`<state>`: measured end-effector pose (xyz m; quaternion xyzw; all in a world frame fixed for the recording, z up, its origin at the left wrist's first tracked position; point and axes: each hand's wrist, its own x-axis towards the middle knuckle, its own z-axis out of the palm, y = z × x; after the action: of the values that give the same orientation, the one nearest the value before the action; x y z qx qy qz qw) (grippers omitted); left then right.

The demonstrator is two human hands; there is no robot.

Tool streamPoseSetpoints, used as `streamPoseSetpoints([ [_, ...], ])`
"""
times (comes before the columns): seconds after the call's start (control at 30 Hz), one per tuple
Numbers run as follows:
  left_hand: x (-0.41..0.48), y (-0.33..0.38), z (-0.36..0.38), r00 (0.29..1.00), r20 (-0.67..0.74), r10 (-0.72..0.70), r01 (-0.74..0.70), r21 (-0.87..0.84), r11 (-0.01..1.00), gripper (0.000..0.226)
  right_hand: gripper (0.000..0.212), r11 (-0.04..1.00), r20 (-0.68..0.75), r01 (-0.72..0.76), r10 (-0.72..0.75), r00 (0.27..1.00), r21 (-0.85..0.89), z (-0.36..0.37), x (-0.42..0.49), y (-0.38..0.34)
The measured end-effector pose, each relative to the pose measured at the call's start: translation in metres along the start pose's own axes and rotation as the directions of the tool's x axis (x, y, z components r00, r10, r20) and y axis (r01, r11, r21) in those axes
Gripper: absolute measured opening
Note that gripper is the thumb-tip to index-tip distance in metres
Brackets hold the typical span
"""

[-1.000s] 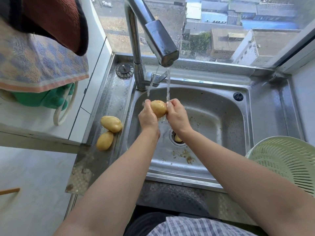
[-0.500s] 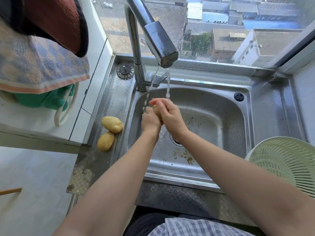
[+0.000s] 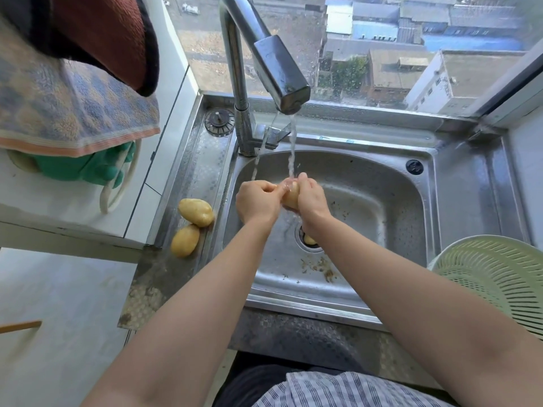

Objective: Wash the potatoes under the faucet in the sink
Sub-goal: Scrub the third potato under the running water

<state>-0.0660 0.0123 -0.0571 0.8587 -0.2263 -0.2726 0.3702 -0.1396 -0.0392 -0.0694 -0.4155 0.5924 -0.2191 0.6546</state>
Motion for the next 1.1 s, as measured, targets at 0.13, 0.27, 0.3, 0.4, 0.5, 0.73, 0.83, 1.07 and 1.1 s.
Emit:
streamPoseSetpoints([
  [0.13,0.003,-0.008,0.007,0.997,-0.012,-0.075,0.071,-0.182,0.981,0.034,0.035,0.961,0.162,-0.222,0.196,0.967,0.164,-0.002,-0.008,-0.004],
  [0.27,-0.007,-0.003,0.007,0.931,0.343,-0.129,0.312,-0.558,0.769,0.031,0.038,0.988,0.286,-0.115,0.083,0.955,0.099,0.006,-0.018,-0.011],
  [0.3,-0.007,-0.002,0.007,0.931,0.336,-0.147,0.325,-0.571,0.754,0.031,0.039,0.999,0.294,-0.034,0.035,0.955,-0.009,0.006,-0.017,-0.012],
  [0.4,-0.007,0.005,0.007,0.915,0.297,-0.273,0.400,-0.574,0.714,0.032,0.041,0.948,0.264,0.146,-0.069,0.962,-0.282,-0.001,-0.013,-0.009],
  [0.5,-0.001,0.007,0.006,0.885,0.312,-0.344,0.465,-0.595,0.656,0.036,0.050,0.946,0.316,0.153,-0.058,0.947,-0.285,-0.006,-0.013,-0.006],
  [0.73,0.005,0.009,0.005,0.831,0.382,-0.404,0.549,-0.674,0.494,0.041,0.039,0.945,0.567,0.230,-0.060,0.822,-0.233,-0.018,-0.024,-0.003],
  [0.83,0.003,0.006,0.013,0.904,0.266,-0.336,0.426,-0.636,0.643,0.039,0.031,0.954,0.486,0.203,-0.074,0.871,-0.219,-0.008,-0.025,-0.010],
  [1.07,0.011,0.001,0.006,0.831,0.330,-0.448,0.538,-0.683,0.494,0.050,0.050,0.950,0.635,0.192,0.008,0.773,-0.246,-0.017,-0.009,0.006],
  [1.1,0.012,0.001,0.004,0.805,0.360,-0.471,0.570,-0.690,0.447,0.050,0.054,0.950,0.663,0.210,-0.005,0.749,-0.230,-0.021,-0.009,0.008],
])
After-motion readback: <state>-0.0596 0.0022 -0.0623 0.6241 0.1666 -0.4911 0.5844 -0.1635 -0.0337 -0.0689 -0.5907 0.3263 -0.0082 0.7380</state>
